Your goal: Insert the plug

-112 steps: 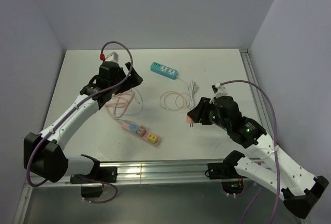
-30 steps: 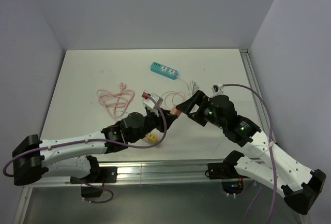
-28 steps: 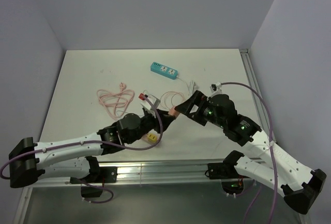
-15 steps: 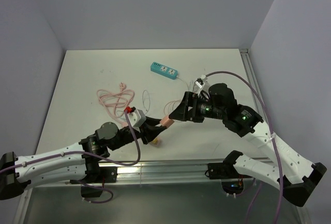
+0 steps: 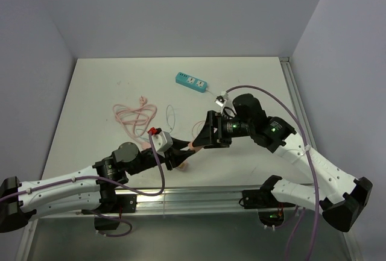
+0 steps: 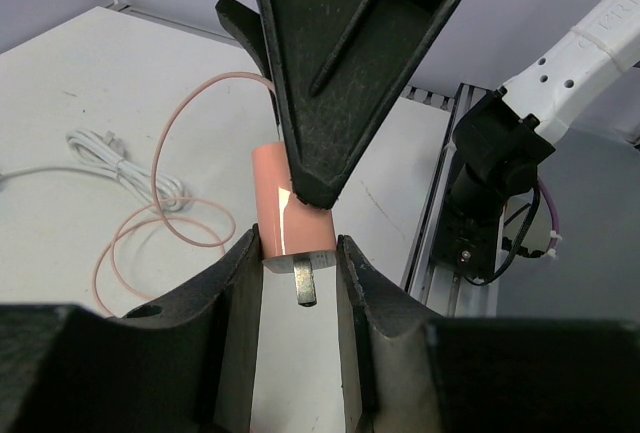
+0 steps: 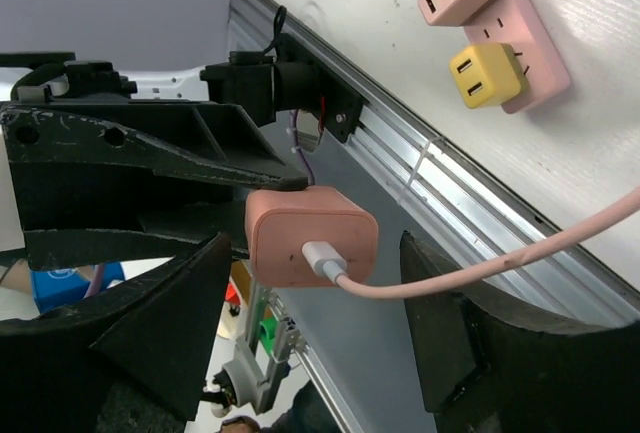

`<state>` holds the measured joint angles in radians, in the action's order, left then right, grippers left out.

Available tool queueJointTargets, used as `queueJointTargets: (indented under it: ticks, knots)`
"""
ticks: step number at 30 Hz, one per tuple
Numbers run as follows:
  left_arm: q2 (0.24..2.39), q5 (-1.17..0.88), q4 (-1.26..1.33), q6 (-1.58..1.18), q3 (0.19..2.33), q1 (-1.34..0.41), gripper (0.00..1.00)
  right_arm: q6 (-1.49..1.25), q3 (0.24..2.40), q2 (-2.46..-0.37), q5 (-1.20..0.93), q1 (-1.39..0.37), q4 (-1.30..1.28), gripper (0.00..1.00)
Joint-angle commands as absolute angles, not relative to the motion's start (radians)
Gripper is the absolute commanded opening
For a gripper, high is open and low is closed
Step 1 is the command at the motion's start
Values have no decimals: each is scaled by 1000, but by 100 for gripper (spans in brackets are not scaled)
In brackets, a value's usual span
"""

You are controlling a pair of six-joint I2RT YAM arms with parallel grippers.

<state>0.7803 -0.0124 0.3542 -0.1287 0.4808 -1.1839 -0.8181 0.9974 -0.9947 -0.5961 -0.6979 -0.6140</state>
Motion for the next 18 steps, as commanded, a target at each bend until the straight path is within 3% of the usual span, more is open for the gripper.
queueJointTargets:
  ticks: [1, 18]
  knots:
    - [761, -44, 403, -100, 489, -1184, 0, -839, 1029, -1005, -617, -701, -610, 74]
    - [744, -58, 390, -95, 474, -1184, 0, -865, 1060, -1045, -580, -701, -632, 68]
